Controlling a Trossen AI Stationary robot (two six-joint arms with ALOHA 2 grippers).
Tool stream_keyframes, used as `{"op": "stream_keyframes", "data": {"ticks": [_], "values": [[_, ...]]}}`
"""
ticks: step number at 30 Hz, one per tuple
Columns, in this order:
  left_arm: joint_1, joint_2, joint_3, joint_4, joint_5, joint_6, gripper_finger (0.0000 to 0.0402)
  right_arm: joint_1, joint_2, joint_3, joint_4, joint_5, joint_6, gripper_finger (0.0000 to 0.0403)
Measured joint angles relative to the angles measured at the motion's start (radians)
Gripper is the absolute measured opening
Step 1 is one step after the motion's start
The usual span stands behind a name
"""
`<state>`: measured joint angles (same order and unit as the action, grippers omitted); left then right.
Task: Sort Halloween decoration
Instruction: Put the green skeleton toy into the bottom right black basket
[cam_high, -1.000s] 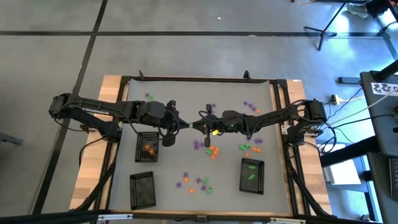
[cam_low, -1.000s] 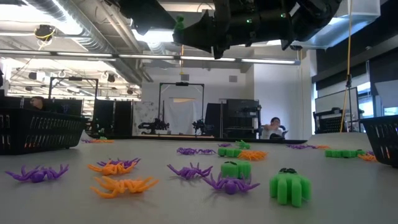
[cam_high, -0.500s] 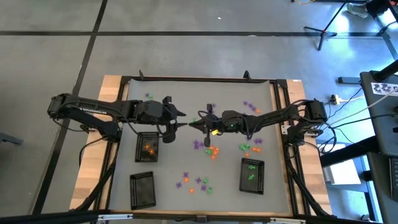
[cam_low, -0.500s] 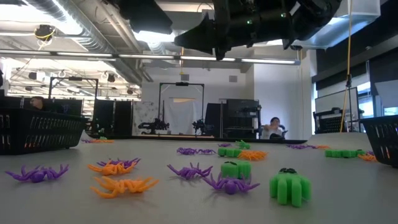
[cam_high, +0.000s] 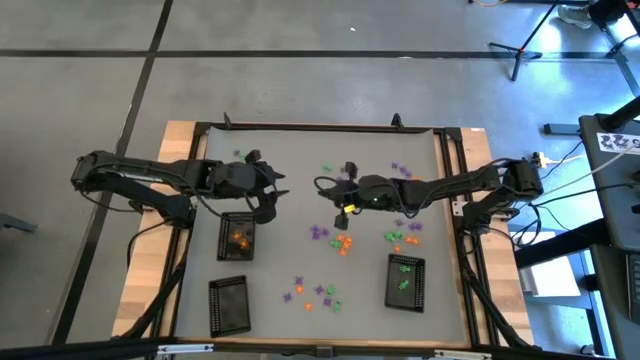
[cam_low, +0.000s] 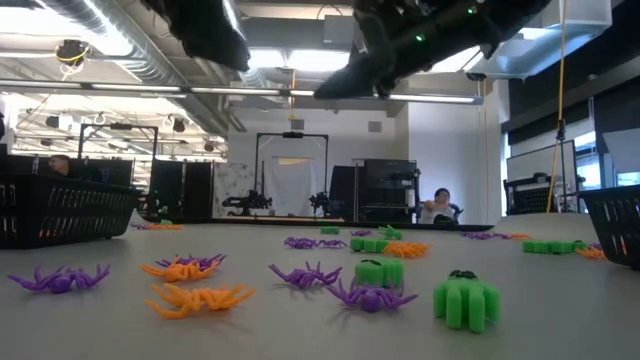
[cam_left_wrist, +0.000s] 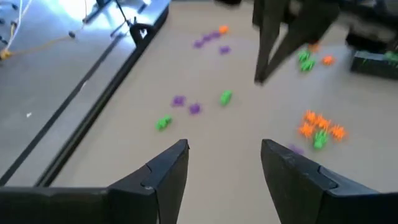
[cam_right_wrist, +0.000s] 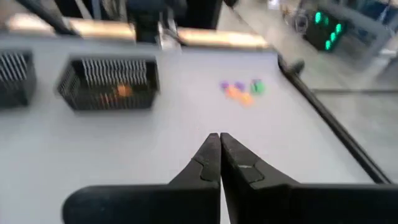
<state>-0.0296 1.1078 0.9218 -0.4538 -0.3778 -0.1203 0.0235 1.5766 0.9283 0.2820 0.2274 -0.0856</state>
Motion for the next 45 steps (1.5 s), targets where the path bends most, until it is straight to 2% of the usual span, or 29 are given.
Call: {"op": "stream_keyframes", "data": {"ticks": [5, 9, 16, 21, 28, 33, 38, 45], "values": [[0.004, 0.026, -0.038, 0.042, -0.006, 0.027, 0.0194, -0.040, -0.009, 0.001, -0.103, 0.013, 0.080, 0.0008], [0.004, 0.013, -0.043, 0.089, -0.006, 0.066, 0.0194, -0.119, 0.000, 0.001, -0.194, -0.002, 0.137, 0.0051], [0.005, -0.119, -0.056, 0.186, 0.007, 0.128, 0.0194, -0.268, 0.032, 0.001, -0.174, -0.080, 0.146, 0.0143], [0.006, -0.224, -0.192, 0.367, 0.064, 0.133, 0.0194, -0.334, 0.100, 0.031, -0.182, -0.127, 0.146, 0.0176], [0.006, -0.313, -0.411, 0.653, 0.080, 0.088, 0.0194, -0.366, 0.253, 0.164, -0.241, -0.142, 0.142, 0.0188], [0.004, -0.324, -0.498, 0.831, 0.077, 0.075, 0.0194, -0.383, 0.347, 0.269, -0.392, -0.138, 0.140, 0.0188], [0.002, -0.317, -0.512, 0.850, 0.077, 0.042, 0.0194, -0.387, 0.420, 0.337, -0.425, -0.121, 0.139, 0.0188], [-0.003, -0.286, -0.512, 0.867, 0.063, -0.009, 0.0194, -0.386, 0.494, 0.357, -0.451, -0.077, 0.135, 0.0188]]}}
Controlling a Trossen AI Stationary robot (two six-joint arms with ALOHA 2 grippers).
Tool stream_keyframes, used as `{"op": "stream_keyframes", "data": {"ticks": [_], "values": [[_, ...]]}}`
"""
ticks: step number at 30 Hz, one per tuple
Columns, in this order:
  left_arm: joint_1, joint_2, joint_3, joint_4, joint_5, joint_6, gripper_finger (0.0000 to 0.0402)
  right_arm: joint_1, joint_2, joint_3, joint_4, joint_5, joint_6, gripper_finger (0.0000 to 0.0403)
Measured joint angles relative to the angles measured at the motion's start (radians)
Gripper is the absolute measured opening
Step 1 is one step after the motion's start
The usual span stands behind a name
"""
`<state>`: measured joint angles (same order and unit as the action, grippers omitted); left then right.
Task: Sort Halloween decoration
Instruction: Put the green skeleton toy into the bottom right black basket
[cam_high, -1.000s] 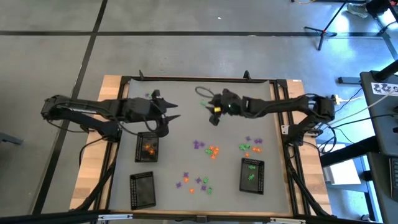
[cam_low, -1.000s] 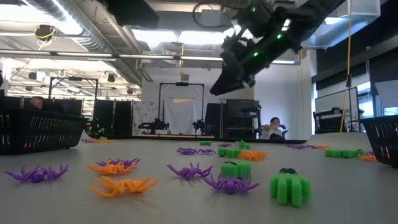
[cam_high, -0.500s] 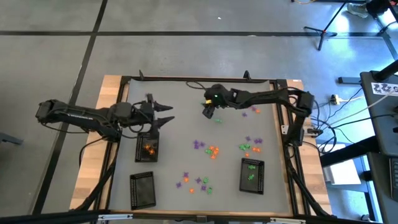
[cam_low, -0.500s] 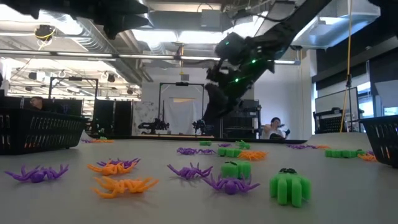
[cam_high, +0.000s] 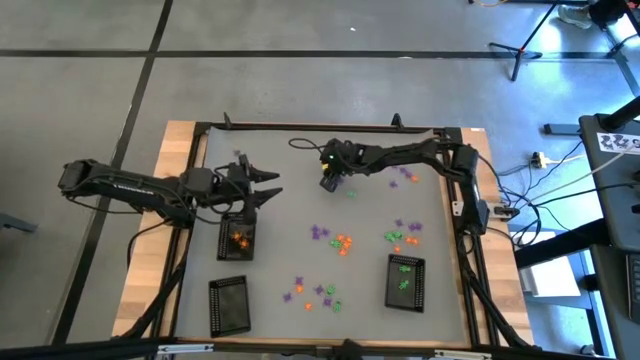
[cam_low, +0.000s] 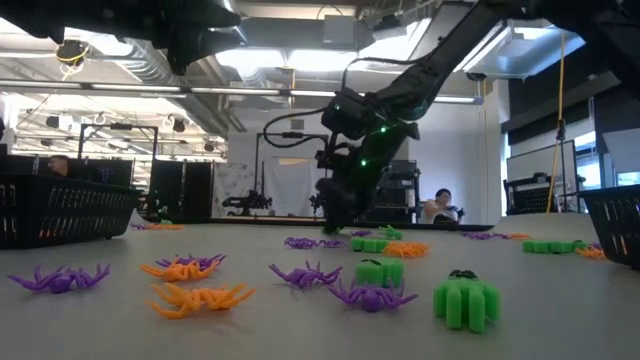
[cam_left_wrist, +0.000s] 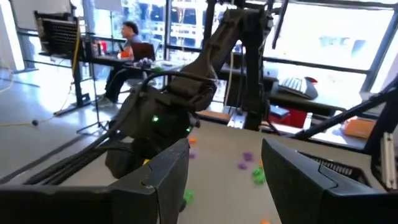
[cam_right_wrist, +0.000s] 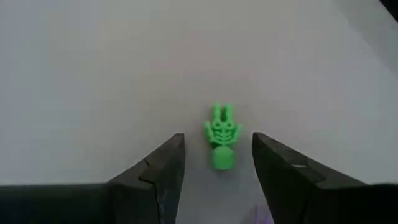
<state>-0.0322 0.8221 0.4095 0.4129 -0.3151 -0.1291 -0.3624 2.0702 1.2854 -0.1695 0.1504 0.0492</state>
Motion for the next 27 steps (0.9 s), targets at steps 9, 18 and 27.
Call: {"op": "stream_keyframes", "data": {"ticks": [9, 18, 27], "values": [[0.000, 0.003, 0.000, 0.009, -0.040, 0.000, 0.0194, 0.001, 0.007, 0.002, -0.006, 0.040, -0.001, 0.0154], [0.000, 0.003, 0.000, 0.007, -0.040, 0.000, 0.0194, 0.003, -0.014, -0.002, -0.033, 0.040, -0.056, 0.0017], [0.000, 0.003, 0.000, -0.017, -0.040, 0.001, 0.0194, 0.101, -0.275, -0.001, -0.218, 0.083, -0.080, 0.0012]]}}
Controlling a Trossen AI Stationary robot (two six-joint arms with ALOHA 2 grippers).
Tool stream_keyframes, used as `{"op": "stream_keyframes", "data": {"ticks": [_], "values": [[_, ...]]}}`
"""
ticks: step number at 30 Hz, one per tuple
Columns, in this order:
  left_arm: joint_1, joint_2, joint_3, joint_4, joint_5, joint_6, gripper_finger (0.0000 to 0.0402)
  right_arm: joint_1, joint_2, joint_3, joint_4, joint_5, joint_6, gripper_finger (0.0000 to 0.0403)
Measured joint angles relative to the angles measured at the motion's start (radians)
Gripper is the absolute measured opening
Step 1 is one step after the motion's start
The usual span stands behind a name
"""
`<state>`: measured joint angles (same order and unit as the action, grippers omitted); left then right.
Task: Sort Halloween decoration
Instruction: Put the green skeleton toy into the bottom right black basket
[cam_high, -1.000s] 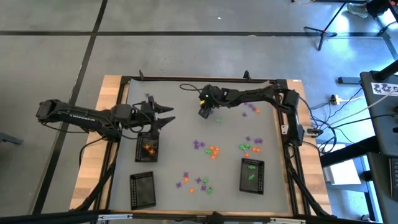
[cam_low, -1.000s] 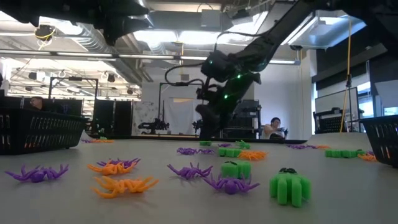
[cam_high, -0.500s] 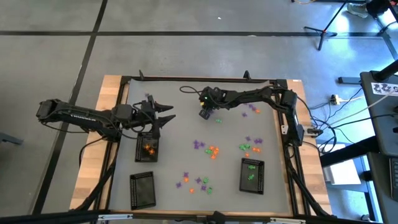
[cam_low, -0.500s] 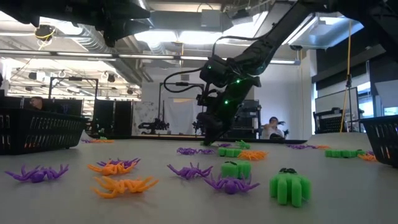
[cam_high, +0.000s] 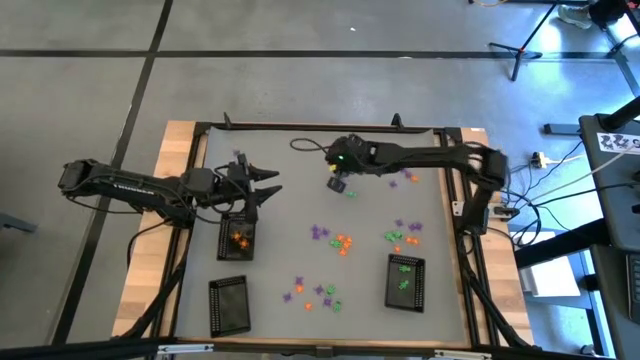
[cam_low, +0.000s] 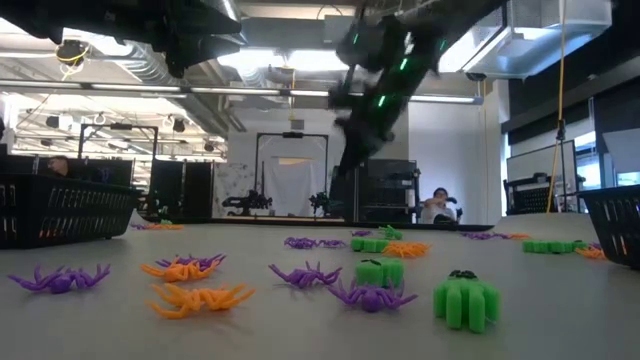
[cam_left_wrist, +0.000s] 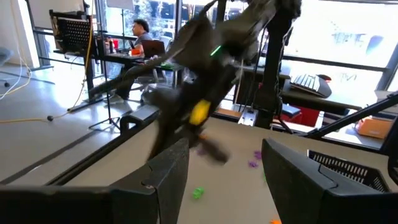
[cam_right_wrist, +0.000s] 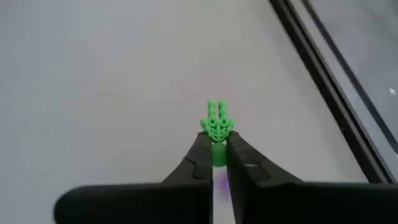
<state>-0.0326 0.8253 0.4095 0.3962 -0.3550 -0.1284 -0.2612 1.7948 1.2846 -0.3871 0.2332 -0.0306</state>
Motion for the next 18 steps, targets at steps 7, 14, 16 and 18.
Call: {"op": "stream_keyframes", "data": {"ticks": [7, 14, 16, 18], "values": [[0.000, 0.000, 0.000, -0.014, 0.000, 0.000, 0.0194, 0.195, -0.266, 0.000, -0.346, -0.066, 0.055, 0.0040], [0.000, 0.000, 0.001, -0.014, 0.000, -0.002, 0.0194, 0.465, -0.409, 0.000, -0.643, -0.121, 0.270, 0.0044], [0.000, 0.000, 0.001, -0.015, 0.000, -0.002, 0.0194, 0.537, -0.423, 0.000, -0.696, -0.116, 0.363, 0.0044], [0.000, 0.000, 0.001, -0.015, 0.000, -0.008, 0.0194, 0.604, -0.427, 0.000, -0.745, -0.115, 0.458, 0.0044]]}}
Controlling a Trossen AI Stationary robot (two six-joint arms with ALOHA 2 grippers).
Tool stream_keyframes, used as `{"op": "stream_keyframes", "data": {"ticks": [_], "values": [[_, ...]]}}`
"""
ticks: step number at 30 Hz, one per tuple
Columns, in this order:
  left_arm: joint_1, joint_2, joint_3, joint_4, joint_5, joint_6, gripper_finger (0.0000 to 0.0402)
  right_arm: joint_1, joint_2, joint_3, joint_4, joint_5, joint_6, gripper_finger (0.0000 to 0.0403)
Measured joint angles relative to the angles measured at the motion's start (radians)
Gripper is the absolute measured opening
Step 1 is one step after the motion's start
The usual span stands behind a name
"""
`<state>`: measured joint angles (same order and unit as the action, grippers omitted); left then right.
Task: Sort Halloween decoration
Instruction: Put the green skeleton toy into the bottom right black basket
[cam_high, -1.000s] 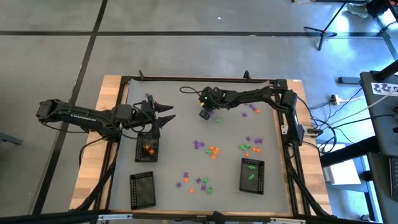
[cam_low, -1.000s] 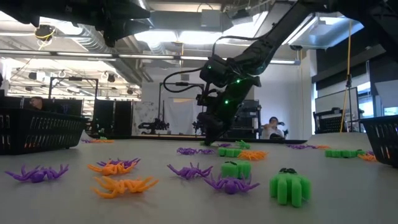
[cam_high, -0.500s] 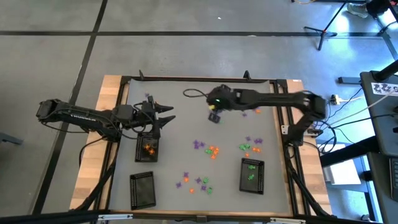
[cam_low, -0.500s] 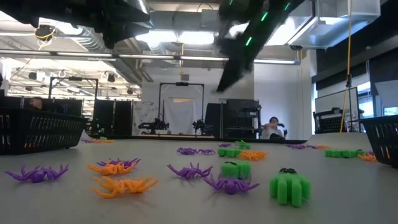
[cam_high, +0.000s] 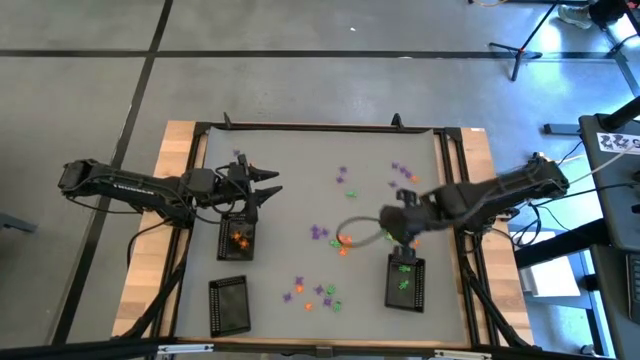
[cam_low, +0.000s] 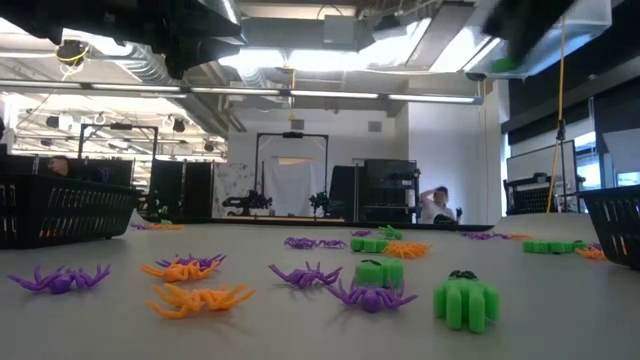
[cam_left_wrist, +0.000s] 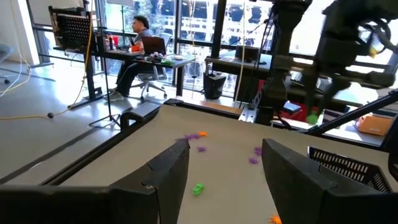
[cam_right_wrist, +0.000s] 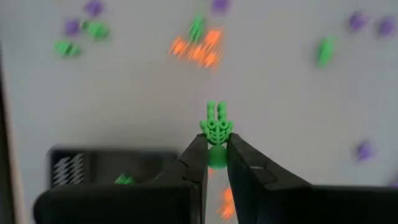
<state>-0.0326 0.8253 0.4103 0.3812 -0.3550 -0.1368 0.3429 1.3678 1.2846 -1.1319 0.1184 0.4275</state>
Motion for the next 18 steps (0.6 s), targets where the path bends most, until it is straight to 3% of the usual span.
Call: {"op": "stream_keyframes", "data": {"ticks": [10, 15, 18], "values": [[0.000, 0.000, 0.000, -0.015, 0.000, -0.014, 0.0194, 0.264, 0.000, -0.029, -0.054, -0.064, 0.338, 0.0057], [0.000, 0.000, 0.000, -0.028, 0.000, -0.014, 0.0194, 0.337, 0.001, -0.070, -0.047, -0.064, 0.442, 0.0106], [0.000, 0.000, 0.000, -0.033, 0.000, -0.014, 0.0194, 0.354, 0.001, -0.101, -0.047, -0.009, 0.463, 0.0145]]}}
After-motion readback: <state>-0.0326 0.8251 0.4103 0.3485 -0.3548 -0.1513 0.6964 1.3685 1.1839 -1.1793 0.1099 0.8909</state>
